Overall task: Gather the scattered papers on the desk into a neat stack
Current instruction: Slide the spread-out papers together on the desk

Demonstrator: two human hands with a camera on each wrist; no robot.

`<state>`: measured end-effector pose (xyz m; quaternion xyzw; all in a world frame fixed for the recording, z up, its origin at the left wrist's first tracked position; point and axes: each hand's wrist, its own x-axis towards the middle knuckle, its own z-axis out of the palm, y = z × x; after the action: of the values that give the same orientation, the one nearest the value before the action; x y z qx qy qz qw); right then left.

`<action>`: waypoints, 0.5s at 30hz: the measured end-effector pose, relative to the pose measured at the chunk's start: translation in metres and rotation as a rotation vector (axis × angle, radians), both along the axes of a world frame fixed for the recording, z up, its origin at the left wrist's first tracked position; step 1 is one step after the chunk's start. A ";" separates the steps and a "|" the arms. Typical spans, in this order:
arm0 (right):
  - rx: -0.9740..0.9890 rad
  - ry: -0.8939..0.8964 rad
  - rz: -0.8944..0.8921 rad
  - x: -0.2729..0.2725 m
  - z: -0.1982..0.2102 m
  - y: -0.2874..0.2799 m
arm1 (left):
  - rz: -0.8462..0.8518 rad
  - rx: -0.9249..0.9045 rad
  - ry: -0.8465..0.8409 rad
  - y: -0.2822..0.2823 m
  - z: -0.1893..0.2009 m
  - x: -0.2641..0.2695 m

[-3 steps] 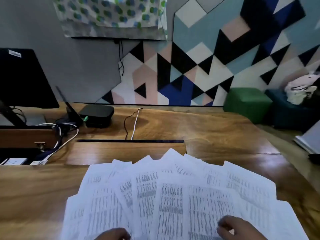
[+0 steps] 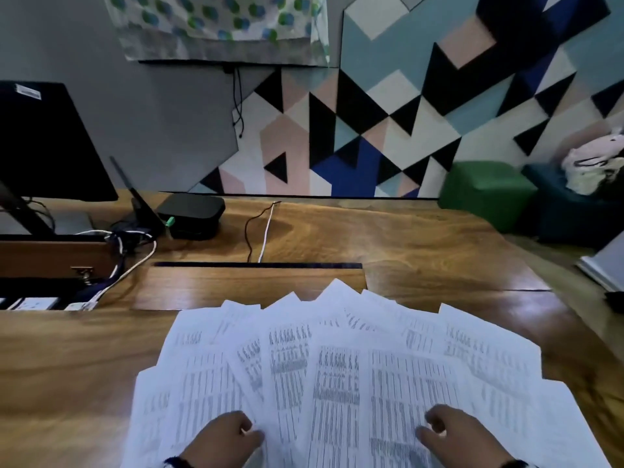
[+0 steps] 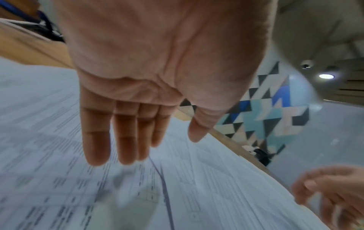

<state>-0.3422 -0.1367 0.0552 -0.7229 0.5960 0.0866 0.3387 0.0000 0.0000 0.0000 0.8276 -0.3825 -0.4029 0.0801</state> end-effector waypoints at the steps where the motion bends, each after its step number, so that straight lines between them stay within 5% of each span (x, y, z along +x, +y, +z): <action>1: 0.004 0.028 -0.001 0.003 -0.007 0.000 | 0.016 0.020 0.024 -0.006 0.000 -0.002; 7: 0.016 0.236 0.303 0.014 -0.056 0.026 | 0.444 -0.097 0.075 -0.040 -0.019 -0.003; 15: -0.017 0.346 0.348 0.025 -0.050 0.038 | 0.715 -0.305 0.228 -0.076 -0.036 -0.004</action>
<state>-0.3172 -0.0991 0.0049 -0.7918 0.5123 0.2612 0.2057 -0.0043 -0.0761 -0.0365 0.8371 -0.1146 -0.3776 0.3788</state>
